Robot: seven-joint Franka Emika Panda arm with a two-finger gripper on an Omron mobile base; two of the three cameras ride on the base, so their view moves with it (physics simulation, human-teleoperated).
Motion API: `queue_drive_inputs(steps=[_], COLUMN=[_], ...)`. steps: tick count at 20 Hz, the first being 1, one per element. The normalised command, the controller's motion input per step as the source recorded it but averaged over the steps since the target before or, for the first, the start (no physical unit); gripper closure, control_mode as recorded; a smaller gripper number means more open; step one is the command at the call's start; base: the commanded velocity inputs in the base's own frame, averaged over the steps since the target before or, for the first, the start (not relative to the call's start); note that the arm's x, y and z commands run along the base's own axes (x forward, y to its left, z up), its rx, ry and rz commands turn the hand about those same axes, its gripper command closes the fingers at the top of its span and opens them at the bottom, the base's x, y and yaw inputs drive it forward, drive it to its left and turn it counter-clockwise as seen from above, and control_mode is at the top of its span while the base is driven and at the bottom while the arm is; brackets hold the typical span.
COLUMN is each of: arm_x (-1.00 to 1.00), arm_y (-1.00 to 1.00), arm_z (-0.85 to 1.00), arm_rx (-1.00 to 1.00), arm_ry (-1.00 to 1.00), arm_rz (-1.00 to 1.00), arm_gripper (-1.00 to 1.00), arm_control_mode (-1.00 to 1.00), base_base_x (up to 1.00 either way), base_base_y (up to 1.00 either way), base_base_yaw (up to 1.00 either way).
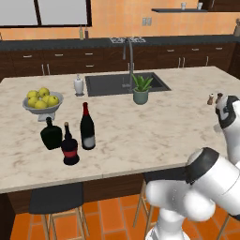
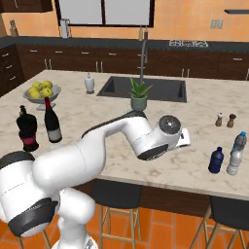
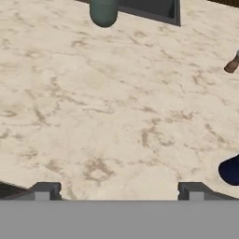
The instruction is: Move the plastic bottles in the middle to the plastics group, and the glass bottles in the middle to the glass group.
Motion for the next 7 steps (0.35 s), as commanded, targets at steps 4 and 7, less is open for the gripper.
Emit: queue_drive_inputs(steps=[4,7], arm_x=[-0.01,0.18], arm_y=[0.7,0.87], arm_z=[0.18,0.05], arm_rx=[0.0,0.0], arm_ry=[0.02,0.04], arm_rz=[0.27,0.18], arm_gripper=[-1.0,-1.0], arm_control_mode=[-1.0,-1.0], base_base_x=[0.0,0.0], base_base_y=[0.0,0.0], base_base_yaw=[0.0,0.0])
